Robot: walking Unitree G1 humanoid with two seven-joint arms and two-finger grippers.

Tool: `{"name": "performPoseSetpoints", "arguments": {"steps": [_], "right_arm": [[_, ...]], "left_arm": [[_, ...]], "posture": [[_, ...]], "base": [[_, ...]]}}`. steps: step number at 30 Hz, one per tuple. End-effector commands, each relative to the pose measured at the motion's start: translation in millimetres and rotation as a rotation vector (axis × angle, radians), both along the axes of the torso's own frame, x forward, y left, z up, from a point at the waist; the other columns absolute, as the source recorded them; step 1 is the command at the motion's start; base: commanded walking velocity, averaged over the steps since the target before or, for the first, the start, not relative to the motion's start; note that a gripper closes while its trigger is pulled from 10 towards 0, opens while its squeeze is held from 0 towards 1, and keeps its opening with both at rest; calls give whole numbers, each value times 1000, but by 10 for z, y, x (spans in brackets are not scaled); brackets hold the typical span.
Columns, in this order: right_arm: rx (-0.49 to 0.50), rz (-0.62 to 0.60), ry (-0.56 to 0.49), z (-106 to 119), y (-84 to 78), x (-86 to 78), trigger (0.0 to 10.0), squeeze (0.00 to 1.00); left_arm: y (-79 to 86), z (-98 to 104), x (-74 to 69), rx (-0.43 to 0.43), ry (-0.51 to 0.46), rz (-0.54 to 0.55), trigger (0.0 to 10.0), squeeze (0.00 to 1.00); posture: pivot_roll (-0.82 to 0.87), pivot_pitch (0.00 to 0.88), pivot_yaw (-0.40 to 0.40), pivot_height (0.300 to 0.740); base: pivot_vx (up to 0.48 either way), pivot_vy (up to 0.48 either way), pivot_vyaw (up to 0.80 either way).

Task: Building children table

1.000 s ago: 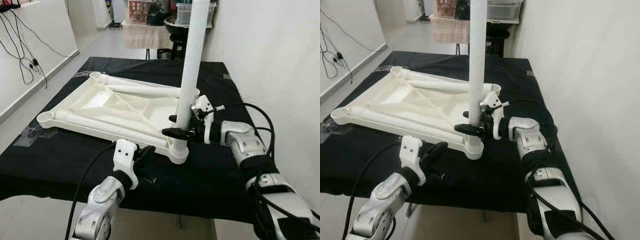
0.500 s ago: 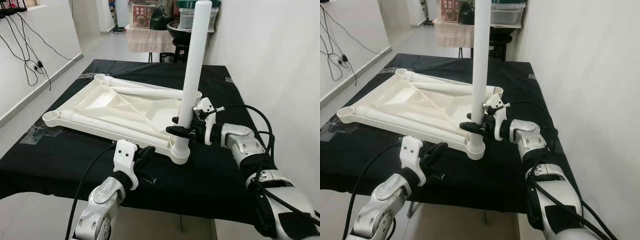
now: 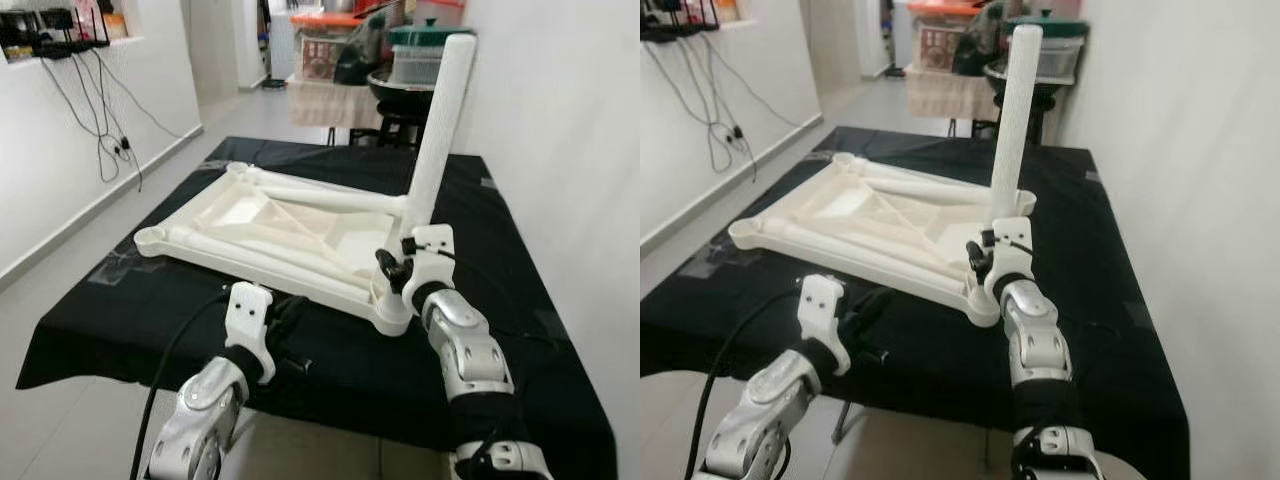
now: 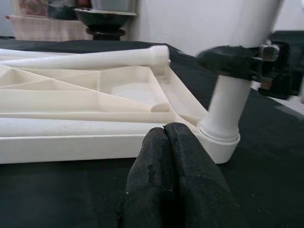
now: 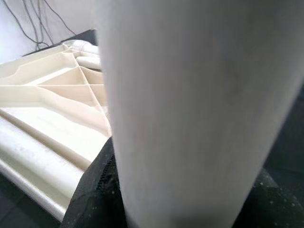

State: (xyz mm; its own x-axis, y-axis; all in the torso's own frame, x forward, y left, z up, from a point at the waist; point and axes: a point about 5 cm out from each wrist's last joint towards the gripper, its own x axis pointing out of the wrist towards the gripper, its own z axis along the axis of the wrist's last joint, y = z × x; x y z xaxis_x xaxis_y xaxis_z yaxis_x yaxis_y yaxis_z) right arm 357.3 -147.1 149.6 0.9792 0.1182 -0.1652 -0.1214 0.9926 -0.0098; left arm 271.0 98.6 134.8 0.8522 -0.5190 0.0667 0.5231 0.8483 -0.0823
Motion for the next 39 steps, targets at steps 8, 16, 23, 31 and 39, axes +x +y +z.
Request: {"name": "performPoseSetpoints", "arguments": {"steps": [8, 16, 23, 31, 39], "right_arm": [[-11, 133, 49, -55, 51, 124, 10000, 1000], [6, 625, -109, 376, 147, 155, 10000, 0], [55, 893, 4, 342, 9, 194, 10000, 0], [88, 988, 99, 237, -58, 149, 0, 0], [70, 885, 49, 233, -158, 186, 0, 0]], "left_arm": [[-2, -21, 27, 9, 0, 6, 10000, 0], [-10, -16, 33, 2, 0, 4, 10000, 0], [-18, -19, 39, -2, -1, 4, 10000, 0], [-22, -14, 38, -3, -2, 6, 10000, 0], [-17, 1, 28, -6, -4, 8, 10000, 0]], "posture": [[-28, 0, -40, 740], [-29, 0, -39, 740], [-24, 0, -47, 740], [-18, 3, -53, 740], [-25, 20, -52, 740]], "base": [[0, 0, 0], [0, 0, 0], [0, 0, 0], [0, 0, 0], [0, 0, 0]]}}
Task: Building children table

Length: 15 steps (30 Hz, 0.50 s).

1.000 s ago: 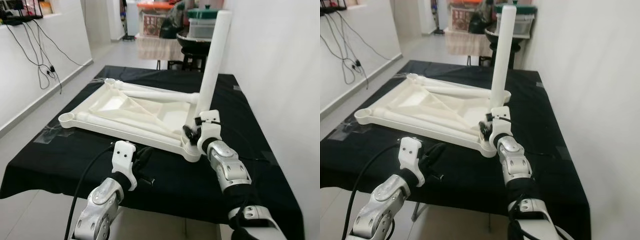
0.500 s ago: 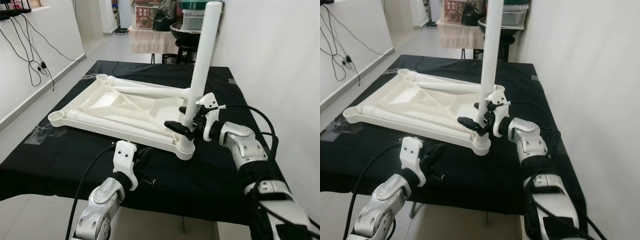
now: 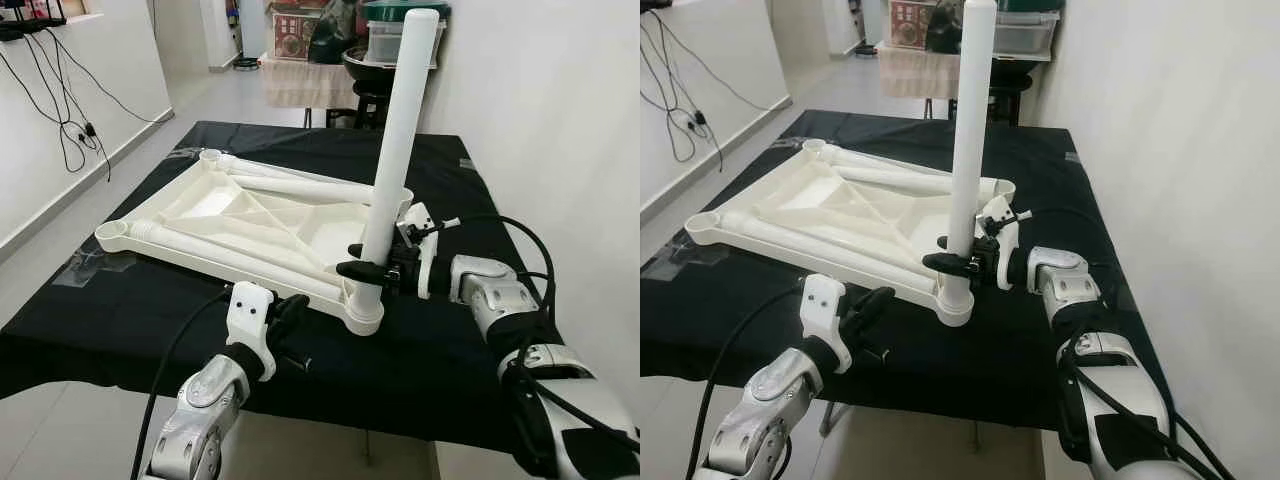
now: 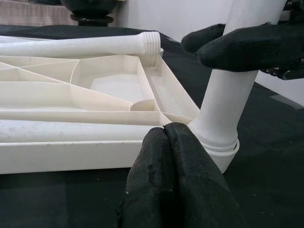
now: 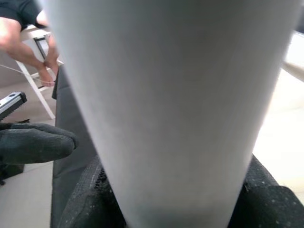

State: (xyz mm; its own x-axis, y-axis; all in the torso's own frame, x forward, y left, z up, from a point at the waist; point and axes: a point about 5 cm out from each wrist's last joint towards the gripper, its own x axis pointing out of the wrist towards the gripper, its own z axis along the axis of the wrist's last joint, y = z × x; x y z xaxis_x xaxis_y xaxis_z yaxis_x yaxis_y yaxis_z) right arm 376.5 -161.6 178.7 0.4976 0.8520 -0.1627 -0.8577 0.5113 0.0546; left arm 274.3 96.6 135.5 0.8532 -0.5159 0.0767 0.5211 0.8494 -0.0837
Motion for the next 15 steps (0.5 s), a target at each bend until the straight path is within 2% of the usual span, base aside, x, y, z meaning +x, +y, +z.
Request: {"name": "performPoseSetpoints", "arguments": {"steps": [1, 3, 4, 5, 6, 7, 9, 10, 11, 12, 13, 15], "right_arm": [[4, -26, 19, -58, -12, -7, 0, 0], [-71, -180, 2, -170, -83, 2, 0, 0], [-71, -180, 2, -170, -83, 2, 0, 0], [-85, -310, 20, -250, -104, 13, 0, 0], [-58, -774, 57, -380, -180, 22, 0, 0], [-61, -1117, 123, -496, -300, -62, 0, 0], [-61, -1117, 123, -496, -300, -62, 0, 0], [-23, -1095, 171, -608, -89, -219, 0, 0], [-62, -1003, 109, -596, 115, -302, 0, 0], [-62, -1003, 109, -596, 115, -302, 0, 0], [-56, -900, 65, -545, 239, -287, 0, 0], [-67, -855, 29, -512, 279, -252, 0, 0]], "left_arm": [[3, -6, -5, 0, 4, 5, 10000, 0], [10, 1, -9, -3, 4, 5, 10000, 0], [10, 1, -9, -3, 4, 5, 10000, 0], [17, 2, -12, -3, 4, 5, 10000, 0], [30, 3, -11, -2, 5, 5, 10000, 0], [38, 4, -10, -1, 5, 5, 10000, 0], [38, 4, -10, -1, 5, 5, 10000, 0], [44, 9, -8, -1, 5, 5, 10000, 0], [51, 8, -4, 2, 5, 4, 10000, 0], [51, 8, -4, 2, 5, 4, 10000, 0], [51, 7, 2, -1, 7, 4, 10000, 0], [49, 5, 7, -3, 8, 3, 10000, 0]], "posture": [[-25, 20, -52, 740], [-33, 26, -49, 740], [-33, 26, -49, 740], [-35, 28, -49, 740], [-36, 33, -46, 740], [-36, 33, -46, 740], [-36, 33, -46, 740], [-40, 40, -35, 740], [-49, 38, -21, 740], [-49, 38, -21, 740], [-48, 29, -31, 740], [-43, 29, -41, 740]], "base": [[0, 0, 0], [0, 0, 0], [0, 0, 0], [0, 0, 0], [0, 0, 0], [0, 0, 0], [0, 0, 0], [0, 0, 0], [0, 0, 0], [0, 0, 0], [0, 0, 0], [0, 0, 0]]}}
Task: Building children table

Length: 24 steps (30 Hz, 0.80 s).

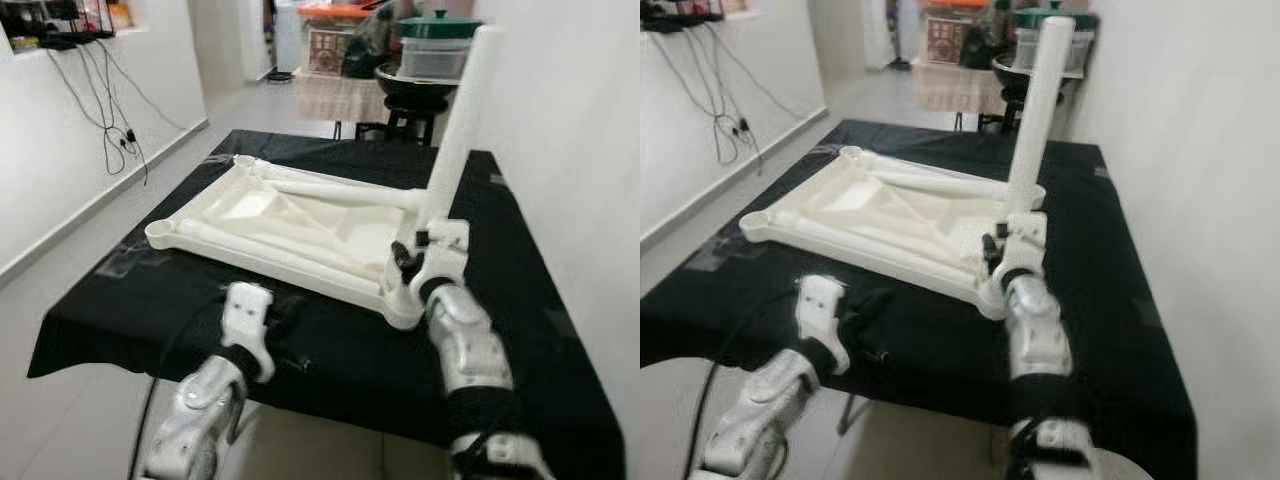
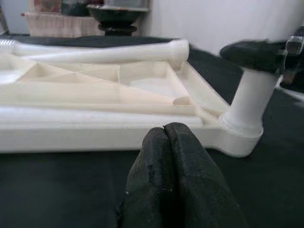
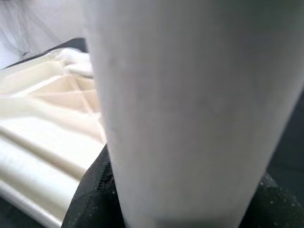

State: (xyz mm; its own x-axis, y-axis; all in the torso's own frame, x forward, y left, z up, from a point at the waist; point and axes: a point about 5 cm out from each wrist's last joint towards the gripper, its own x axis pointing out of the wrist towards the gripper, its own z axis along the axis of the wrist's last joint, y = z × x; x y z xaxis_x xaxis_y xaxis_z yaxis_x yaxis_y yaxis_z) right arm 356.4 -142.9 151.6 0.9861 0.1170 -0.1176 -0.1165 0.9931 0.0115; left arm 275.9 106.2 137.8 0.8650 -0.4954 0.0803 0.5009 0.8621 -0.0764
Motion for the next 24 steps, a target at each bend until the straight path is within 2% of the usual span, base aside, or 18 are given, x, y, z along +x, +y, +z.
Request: {"name": "performPoseSetpoints", "arguments": {"steps": [1, 2, 5, 6, 8, 9, 10, 11, 12, 14, 15, 16, 17, 18, 19, 20, 22, 24], "right_arm": [[-30, 35, 92, -221, 43, 10, 0, 0], [-25, 18, 95, -220, -6, 68, 0, 0], [-36, -10, 108, -200, -46, 105, 0, 0], [-58, -1, 111, -167, -69, 136, 9255, 0], [-75, -15, 116, -134, -71, 133, 9255, 0], [-84, 24, 99, -57, -74, 162, 10000, 945], [-88, 53, 85, -5, -71, 177, 10000, 945], [-65, 152, 52, 96, -35, 204, 10000, 1000], [-65, 152, 52, 96, -35, 204, 10000, 1000], [-46, 404, -4, 272, 54, 222, 10000, 1000], [-78, 548, -45, 347, 98, 203, 10000, 1000], [-78, 548, -45, 347, 98, 203, 10000, 1000], [-90, 649, -54, 378, 120, 186, 10000, 439], [-90, 649, -54, 378, 120, 186, 10000, 439], [-84, 785, -62, 408, 138, 154, 10000, 0], [-70, 856, -43, 416, 121, 175, 10000, 0], [-70, 856, -43, 416, 121, 175, 10000, 0], [-43, 967, 29, 401, 87, 211, 10000, 0]], "left_arm": [[-50, -20, -6, -8, 15, -23, 10000, 0], [-53, -19, -3, -9, 13, -18, 10000, 0], [-56, -20, -2, -8, 9, -8, 10000, 0], [-59, -23, -1, -8, 9, -7, 10000, 0], [-62, -25, 0, -8, 10, -8, 10000, 0], [-69, -27, 2, -9, 12, -13, 10000, 0], [-74, -29, 4, -9, 13, -18, 10000, 0], [-78, -30, 6, -9, 14, -21, 10000, 0], [-78, -30, 6, -9, 14, -21, 10000, 0], [-82, -33, 10, -8, 15, -22, 10000, 0], [-84, -36, 12, -7, 16, -22, 10000, 0], [-84, -36, 12, -7, 16, -22, 10000, 0], [-86, -38, 14, -7, 17, -22, 10000, 0], [-86, -38, 14, -7, 17, -22, 10000, 0], [-88, -42, 15, -7, 18, -23, 10000, 0], [-92, -46, 15, -6, 20, -25, 10000, 0], [-92, -46, 15, -6, 20, -25, 10000, 0], [-96, -56, 8, -5, 22, -28, 10000, 0]], "posture": [[-43, 27, -43, 740], [-39, 25, -40, 740], [-35, 21, -44, 740], [-39, 17, -44, 740], [-40, 16, -44, 740], [-42, 13, -43, 740], [-42, 13, -43, 740], [-41, 10, -43, 740], [-41, 10, -43, 740], [-39, 5, -41, 740], [-39, 4, -41, 740], [-39, 4, -41, 740], [-37, 2, -42, 740], [-37, 2, -42, 740], [-36, 0, -43, 740], [-33, 0, -44, 740], [-33, 0, -44, 740], [-21, 0, -49, 740]], "base": [[0, 0, 0], [0, 0, 0], [0, 0, 0], [0, 0, 0], [0, 0, 0], [0, 0, 0], [0, 0, 0], [0, 0, 0], [0, 0, 0], [0, 0, 0], [0, 0, 0], [0, 0, 0], [0, 0, 0], [0, 0, 0], [0, 0, 0], [0, 0, 0], [0, 0, 0], [0, 0, 0]]}}
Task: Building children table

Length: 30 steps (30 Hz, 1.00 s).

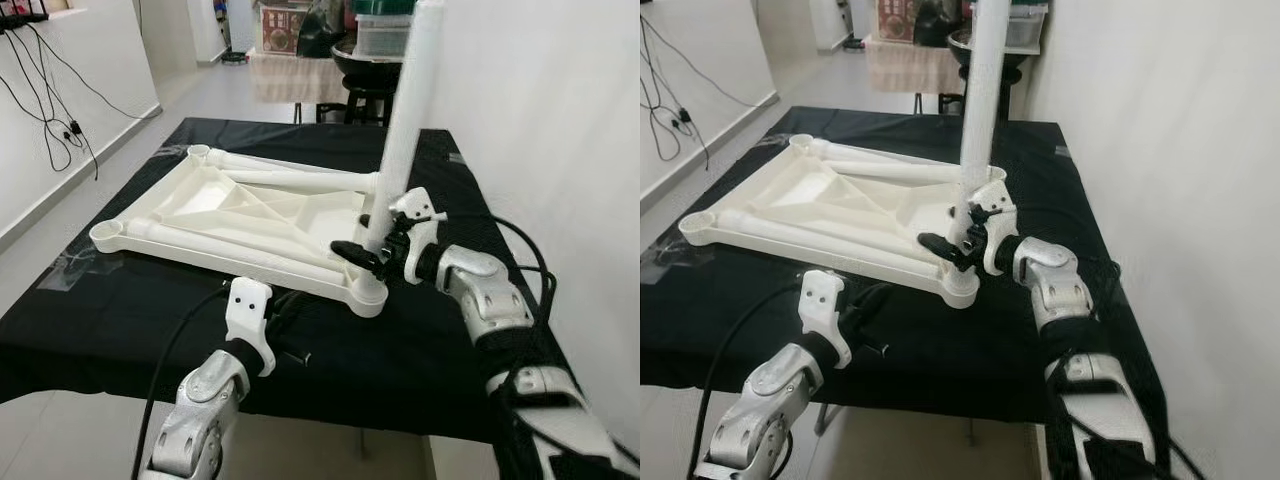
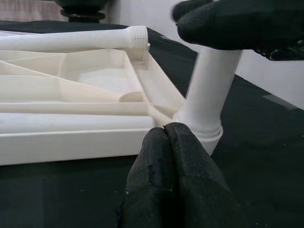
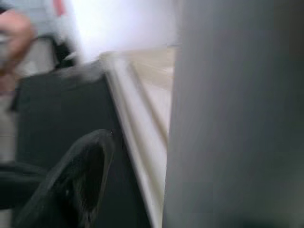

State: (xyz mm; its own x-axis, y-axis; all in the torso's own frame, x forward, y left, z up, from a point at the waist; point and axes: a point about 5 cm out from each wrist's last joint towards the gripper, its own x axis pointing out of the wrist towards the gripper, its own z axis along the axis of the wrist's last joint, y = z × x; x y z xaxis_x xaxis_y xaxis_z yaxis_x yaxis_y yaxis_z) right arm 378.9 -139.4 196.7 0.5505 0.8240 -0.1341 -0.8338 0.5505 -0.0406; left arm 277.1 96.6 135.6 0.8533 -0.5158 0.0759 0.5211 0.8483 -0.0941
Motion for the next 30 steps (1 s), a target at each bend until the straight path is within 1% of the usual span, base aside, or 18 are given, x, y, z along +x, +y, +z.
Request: {"name": "performPoseSetpoints", "arguments": {"steps": [1, 2, 4, 5, 6, 16, 18, 19, 21, 22, 23, 24, 25, 26, 27, 28, 29, 30], "right_arm": [[-8, 96, 44, -50, 53, -14, 10000, 0], [-10, 125, 83, -60, 40, -2, 10000, 0], [-11, 140, 105, -66, 36, 4, 10000, 0], [-19, 137, 126, -84, 33, 18, 3529, 0], [-20, 137, 126, -87, 33, 20, 0, 0], [14, 124, 107, -69, -55, 23, 0, 0], [23, 51, 75, -71, -147, 40, 0, 0], [23, 51, 75, -71, -147, 40, 0, 0], [29, -130, 53, -141, -260, 66, 0, 0], [29, -130, 53, -141, -260, 66, 0, 0], [35, -194, 56, -180, -291, 69, 0, 0], [24, -293, 78, -286, -296, 55, 0, 0], [15, -353, 94, -356, -297, 40, 0, 0], [15, -353, 94, -356, -297, 40, 0, 0], [7, -617, 159, -631, -224, -66, 0, 0], [-62, -765, 120, -753, -117, -221, 0, 0], [-98, -861, 79, -785, -58, -340, 0, 0], [-98, -861, 79, -785, -58, -340, 0, 0]], "left_arm": [[-1, -34, -3, 8, 9, -3, 10000, 0], [-3, -38, -9, 9, 11, -4, 10000, 0], [-4, -41, -14, 9, 12, -4, 10000, 0], [-6, -43, -24, 12, 11, -2, 10000, 0], [-5, -43, -27, 13, 11, -1, 10000, 0], [3, -33, -32, 12, 10, -1, 10000, 0], [2, -27, -30, 11, 10, -3, 10000, 0], [2, -27, -30, 11, 10, -3, 10000, 0], [6, -17, -32, 9, 7, -1, 10000, 0], [6, -17, -32, 9, 7, -1, 10000, 0], [9, -14, -33, 8, 6, 0, 10000, 0], [15, -13, -36, 8, 6, 2, 10000, 0], [20, -13, -38, 8, 5, 2, 10000, 0], [20, -13, -38, 8, 5, 2, 10000, 0], [28, -6, -30, 7, 7, 1, 10000, 0], [27, -9, -28, 14, 6, -4, 10000, 0], [24, -11, -27, 20, 5, -8, 10000, 0], [24, -11, -27, 20, 5, -8, 10000, 0]], "posture": [[-21, 0, -49, 740], [-13, 0, -53, 740], [-12, 0, -54, 740], [-3, 0, -60, 740], [-3, 0, -60, 740], [-10, 2, -49, 740], [-18, 8, -48, 740], [-18, 8, -48, 740], [-26, 19, -49, 740], [-26, 19, -49, 740], [-26, 19, -49, 740], [-31, 23, -52, 740], [-31, 23, -52, 740], [-31, 23, -52, 740], [-33, 30, -41, 740], [-23, 31, -31, 740], [-23, 31, -31, 740], [-23, 31, -31, 740]], "base": [[0, 0, 0], [0, 0, 0], [0, 0, 0], [0, 0, 0], [0, 0, 0], [0, 0, 0], [0, 0, 0], [0, 0, 0], [0, 0, 0], [0, 0, 0], [0, 0, 0], [0, 0, 0], [0, 0, 0], [0, 0, 0], [0, 0, 0], [0, 0, 0], [0, 0, 0], [0, 0, 0]]}}
